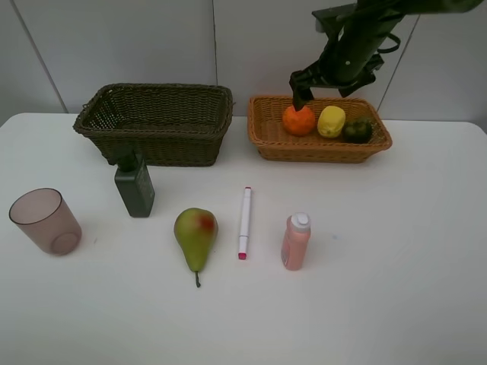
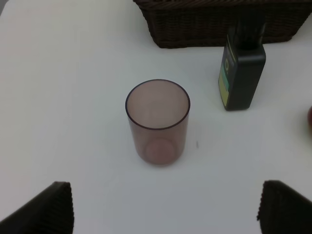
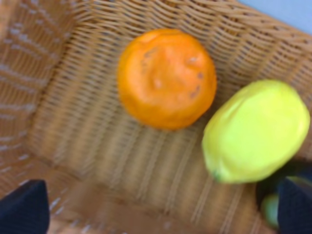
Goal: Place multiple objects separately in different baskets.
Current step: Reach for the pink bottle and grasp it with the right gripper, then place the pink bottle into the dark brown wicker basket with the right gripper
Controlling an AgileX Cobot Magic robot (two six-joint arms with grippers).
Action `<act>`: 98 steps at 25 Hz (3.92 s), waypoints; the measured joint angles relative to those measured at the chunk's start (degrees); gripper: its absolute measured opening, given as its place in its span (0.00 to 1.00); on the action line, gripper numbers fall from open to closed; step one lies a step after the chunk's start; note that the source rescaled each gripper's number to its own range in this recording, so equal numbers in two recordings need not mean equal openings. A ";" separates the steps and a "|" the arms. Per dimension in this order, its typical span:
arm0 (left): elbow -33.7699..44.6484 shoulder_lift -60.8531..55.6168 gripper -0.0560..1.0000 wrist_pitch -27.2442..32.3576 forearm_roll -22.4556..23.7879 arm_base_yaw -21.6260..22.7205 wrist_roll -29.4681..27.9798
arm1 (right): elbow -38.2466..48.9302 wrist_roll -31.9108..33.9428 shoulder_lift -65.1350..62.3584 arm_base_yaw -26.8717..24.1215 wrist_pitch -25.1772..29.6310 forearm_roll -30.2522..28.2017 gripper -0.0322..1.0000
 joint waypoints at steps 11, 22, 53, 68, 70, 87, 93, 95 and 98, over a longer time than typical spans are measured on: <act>0.00 0.00 1.00 0.00 0.00 0.00 0.00 | 0.20 0.81 -7.59 0.88 22.53 4.39 0.99; 0.00 0.00 1.00 0.00 0.00 0.00 0.00 | 15.92 6.25 -17.34 12.27 23.35 5.04 0.99; 0.00 0.00 1.00 0.00 0.00 0.00 0.00 | 36.13 10.66 -14.19 20.37 0.70 12.73 1.00; 0.00 0.00 1.00 0.00 0.00 0.00 0.00 | 36.13 10.70 -8.72 19.71 -1.06 13.05 0.93; 0.00 0.00 1.00 0.00 0.00 0.00 0.00 | 36.13 10.70 -8.72 19.71 -1.01 13.05 0.81; 0.00 0.00 1.00 0.00 0.00 0.00 0.00 | 36.07 10.78 -8.91 19.38 0.00 13.26 0.23; 0.00 0.00 1.00 0.00 0.00 0.00 0.00 | 33.18 10.67 -12.23 19.38 4.70 13.21 0.23; 0.00 0.00 1.00 0.00 0.00 0.00 0.00 | 29.42 10.62 -13.47 19.38 6.91 13.01 0.23; 0.00 0.00 1.00 0.00 0.00 0.00 0.00 | 22.78 10.50 -14.00 19.38 10.34 12.10 0.23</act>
